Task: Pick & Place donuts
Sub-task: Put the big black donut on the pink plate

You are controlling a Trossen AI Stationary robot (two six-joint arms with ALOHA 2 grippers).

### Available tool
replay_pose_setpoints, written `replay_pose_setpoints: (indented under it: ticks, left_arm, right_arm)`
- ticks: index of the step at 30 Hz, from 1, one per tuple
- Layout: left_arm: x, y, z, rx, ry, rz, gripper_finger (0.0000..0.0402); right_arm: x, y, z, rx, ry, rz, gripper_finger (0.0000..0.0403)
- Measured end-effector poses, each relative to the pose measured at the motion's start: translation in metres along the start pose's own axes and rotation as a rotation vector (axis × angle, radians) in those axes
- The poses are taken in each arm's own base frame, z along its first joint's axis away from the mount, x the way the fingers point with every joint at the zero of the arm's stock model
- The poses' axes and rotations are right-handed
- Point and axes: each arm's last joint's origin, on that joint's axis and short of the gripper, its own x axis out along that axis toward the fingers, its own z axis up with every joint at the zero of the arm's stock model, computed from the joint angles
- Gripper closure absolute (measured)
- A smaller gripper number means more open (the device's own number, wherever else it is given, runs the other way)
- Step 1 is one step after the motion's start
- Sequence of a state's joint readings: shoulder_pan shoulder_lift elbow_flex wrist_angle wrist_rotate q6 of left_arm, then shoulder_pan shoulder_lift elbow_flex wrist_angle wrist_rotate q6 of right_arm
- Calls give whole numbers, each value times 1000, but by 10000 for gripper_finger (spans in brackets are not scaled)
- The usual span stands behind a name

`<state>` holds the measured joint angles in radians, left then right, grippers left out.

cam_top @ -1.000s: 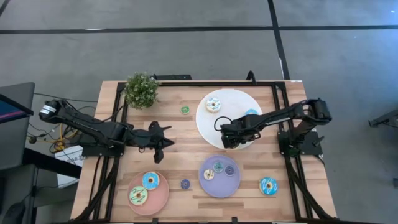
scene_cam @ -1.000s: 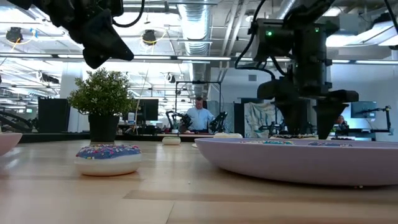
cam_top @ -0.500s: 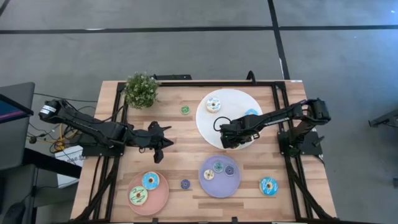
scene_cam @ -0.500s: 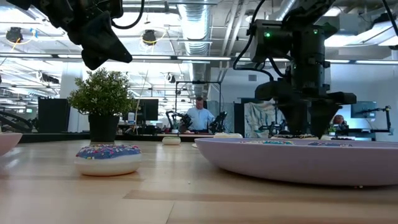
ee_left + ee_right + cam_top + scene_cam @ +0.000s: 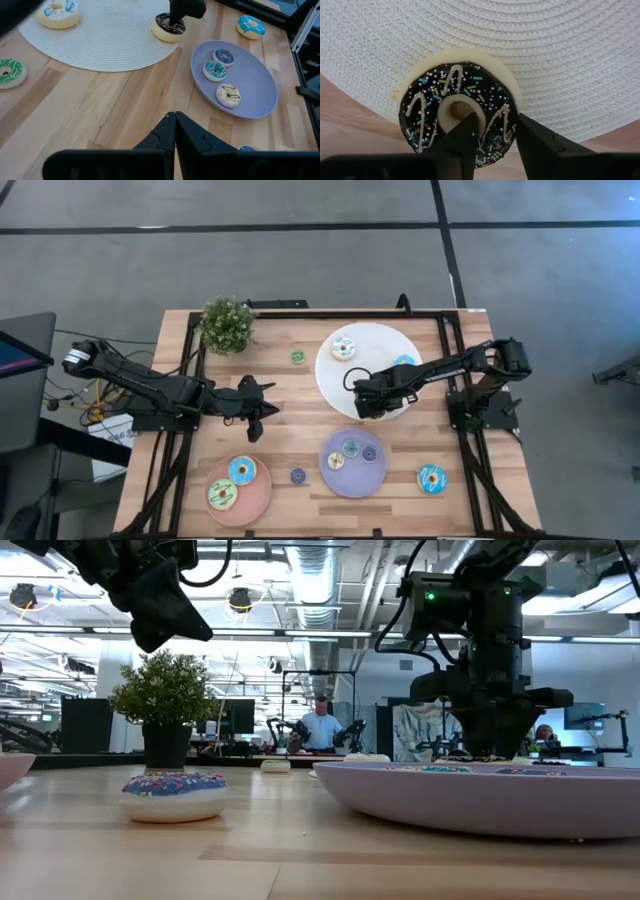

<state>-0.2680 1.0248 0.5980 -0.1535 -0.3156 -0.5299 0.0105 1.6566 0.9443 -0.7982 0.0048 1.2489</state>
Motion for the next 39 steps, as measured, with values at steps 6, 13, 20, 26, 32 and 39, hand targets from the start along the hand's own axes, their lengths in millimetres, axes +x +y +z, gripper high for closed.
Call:
replay_pose_setpoints:
  ticks: [6, 13, 20, 26, 32, 39]
  left_arm:
    - [0, 0, 0, -14, 0, 0, 401]
    - [0, 0, 0, -17, 0, -1, 401]
    - [0, 0, 0, -45, 4, 6, 401]
    - [-2, 2, -3, -48, 30, 23, 401]
    - [-11, 5, 0, -61, 3, 33, 401]
    - [-23, 8, 5, -77, -53, 47, 401]
  right_arm:
    - [0, 0, 0, 0, -1, 0, 280]
    - [-8, 4, 2, -1, -46, 19, 280]
    - [-39, 17, 9, -34, -152, 103, 281]
    - [-81, 49, 16, -149, -278, 333, 281]
    - [-92, 90, 20, -267, -323, 440, 284]
    - [-53, 149, 15, -404, -218, 415, 284]
